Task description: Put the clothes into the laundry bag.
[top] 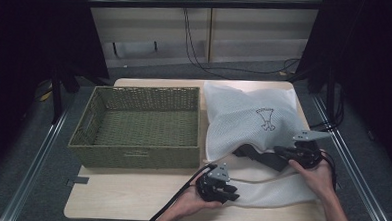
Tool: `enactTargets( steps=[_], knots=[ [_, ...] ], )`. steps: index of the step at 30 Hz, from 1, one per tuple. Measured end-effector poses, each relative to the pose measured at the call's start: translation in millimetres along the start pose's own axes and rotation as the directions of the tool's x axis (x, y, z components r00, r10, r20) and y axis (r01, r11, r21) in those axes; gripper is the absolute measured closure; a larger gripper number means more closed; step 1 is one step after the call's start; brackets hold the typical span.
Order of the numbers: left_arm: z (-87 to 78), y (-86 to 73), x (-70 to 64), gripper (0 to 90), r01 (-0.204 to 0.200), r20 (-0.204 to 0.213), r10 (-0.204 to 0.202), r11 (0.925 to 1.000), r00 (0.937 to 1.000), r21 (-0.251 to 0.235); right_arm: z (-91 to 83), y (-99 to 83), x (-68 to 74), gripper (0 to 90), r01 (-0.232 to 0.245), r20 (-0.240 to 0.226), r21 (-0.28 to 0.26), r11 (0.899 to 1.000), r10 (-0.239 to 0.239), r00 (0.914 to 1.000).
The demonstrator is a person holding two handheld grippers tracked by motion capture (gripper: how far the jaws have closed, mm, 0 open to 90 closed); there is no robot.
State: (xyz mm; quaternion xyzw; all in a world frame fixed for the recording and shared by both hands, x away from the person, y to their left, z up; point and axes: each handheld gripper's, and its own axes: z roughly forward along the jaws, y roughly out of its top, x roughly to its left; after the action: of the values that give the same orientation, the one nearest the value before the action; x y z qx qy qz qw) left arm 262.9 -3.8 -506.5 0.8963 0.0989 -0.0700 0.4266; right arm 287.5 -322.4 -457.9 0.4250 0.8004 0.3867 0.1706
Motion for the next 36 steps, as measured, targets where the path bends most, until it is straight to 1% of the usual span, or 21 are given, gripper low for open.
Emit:
enactTargets(
  steps=[4, 7, 10, 12, 13, 14, 16, 17, 20, 22, 24, 25, 26, 27, 28, 30, 32, 33, 34, 35, 36],
  knots=[
    [-0.1, 0.0, -0.6, 71.5, 0.001, -0.006, -0.001, 1.0, 1.0, 0.002, -27.2, -1.5, 12.7, 89.5, 0.008, -0.039, -0.071, 0.997, -0.011, 0.9992],
    [-0.4, -0.2, -1.1, 71.5, 0.006, -0.015, -0.006, 1.0, 0.9999, 0.002, -44.3, -7.1, 20.6, 89.6, 0.014, -0.052, -0.111, 0.994, -0.02, 0.9984],
    [-0.9, -1.0, -2.8, 71.5, 0.01, -0.026, -0.01, 0.9999, 0.9996, -0.005, -53.7, -18.0, 23.1, 89.6, 0.011, -0.056, -0.108, 0.994, -0.018, 0.9983],
    [-1.9, -2.0, -2.8, 71.5, 0.018, -0.016, -0.018, 0.9997, 0.9997, -0.019, -51.7, -27.5, 21.6, 89.6, 0.018, -0.042, -0.067, 0.998, -0.021, 0.9989],
    [-3.1, -3.3, -2.7, 71.7, 0.036, -0.003, -0.036, 0.9983, 0.9993, -0.046, -49.5, -32.5, 19.8, 89.6, 0.009, -0.049, -0.056, 0.998, -0.011, 0.9987],
    [-6.5, -3.6, -1.7, 72.7, 0.025, -0.012, -0.025, 0.9986, 0.9996, -0.047, -46.5, -37.3, 18.1, 89.6, 0.002, -0.048, -0.053, 0.999, -0.005, 0.9989],
    [-14.1, -3.5, -0.2, 73.6, 0.031, -0.005, -0.031, 0.9965, 0.9995, -0.077, -38.7, -44.9, 17.0, 89.6, -0.006, -0.058, -0.026, 1.0, 0.005, 0.9983],
    [-18.5, -2.9, 0.6, 73.5, 0.035, -0.007, -0.036, 0.993, 0.9993, -0.112, -34.7, -47.0, 17.0, 89.6, -0.002, -0.059, -0.01, 1.0, 0.001, 0.9983],
    [-31.9, 0.4, 5.4, 70.6, 0.021, -0.076, -0.031, 0.9907, 0.9967, -0.135, -25.4, -52.2, 16.4, 89.5, -0.019, -0.067, 0.015, 1.0, 0.02, 0.9976],
    [-37.7, 0.6, 11.6, 68.6, 0.029, -0.086, -0.043, 0.9877, 0.9954, -0.154, -20.7, -55.5, 17.1, 89.6, 0.0, -0.06, 0.05, 0.999, 0.003, 0.9982],
    [-41.9, 0.4, 14.9, 66.6, 0.015, -0.145, -0.037, 0.9886, 0.9887, -0.15, -17.7, -57.9, 17.2, 89.5, 0.005, -0.053, 0.073, 0.997, -0.001, 0.9986],
    [-44.0, -0.3, 16.2, 66.6, 0.007, -0.152, -0.03, 0.989, 0.988, -0.148, -16.3, -59.3, 16.9, 89.5, 0.001, -0.05, 0.083, 0.997, 0.003, 0.9988],
    [-44.4, -1.6, 16.9, 66.6, 0.014, -0.147, -0.04, 0.9853, 0.9883, -0.17, -14.8, -61.1, 15.8, 89.5, -0.007, -0.054, 0.085, 0.996, 0.011, 0.9985],
    [-45.2, -3.2, 18.0, 66.3, 0.004, -0.173, -0.033, 0.9861, 0.9843, -0.166, -13.7, -62.5, 14.6, 89.5, -0.013, -0.055, 0.087, 0.996, 0.018, 0.9983],
    [-45.6, -4.8, 19.8, 65.1, 0.005, -0.185, -0.034, 0.9881, 0.9823, -0.154, -12.3, -63.8, 13.1, 89.5, -0.021, -0.05, 0.092, 0.995, 0.026, 0.9984],
    [-45.3, -8.1, 23.9, 63.5, 0.019, -0.209, -0.051, 0.9884, 0.9766, -0.151, -12.1, -64.6, 9.8, 89.5, -0.027, -0.058, 0.089, 0.996, 0.033, 0.9978],
    [-43.5, -11.8, 28.1, 63.4, 0.028, -0.233, -0.057, 0.9916, 0.9709, -0.126, -11.7, -64.7, 8.2, 89.5, -0.023, -0.046, 0.087, 0.996, 0.027, 0.9986],
    [-41.8, -13.6, 29.2, 62.8, 0.031, -0.235, -0.058, 0.9924, 0.9701, -0.119, -11.5, -64.8, 7.4, 89.5, -0.023, -0.044, 0.085, 0.996, 0.027, 0.9987],
    [-39.9, -15.1, 29.9, 62.5, 0.025, -0.249, -0.048, 0.9952, 0.9674, -0.095, -11.2, -65.0, 6.3, 89.5, -0.018, -0.042, 0.082, 0.996, 0.022, 0.9989],
    [-37.8, -16.1, 29.5, 62.4, 0.021, -0.267, -0.034, 0.9984, 0.963, -0.052, -11.0, -65.0, 5.5, 89.5, -0.019, -0.043, 0.082, 0.996, 0.023, 0.9988],
    [-33.9, -17.7, 29.4, 61.6, 0.016, -0.276, -0.024, 0.9995, 0.9608, -0.029, -10.8, -64.6, 4.7, 89.5, -0.02, -0.035, 0.082, 0.996, 0.023, 0.9991]
  ],
)
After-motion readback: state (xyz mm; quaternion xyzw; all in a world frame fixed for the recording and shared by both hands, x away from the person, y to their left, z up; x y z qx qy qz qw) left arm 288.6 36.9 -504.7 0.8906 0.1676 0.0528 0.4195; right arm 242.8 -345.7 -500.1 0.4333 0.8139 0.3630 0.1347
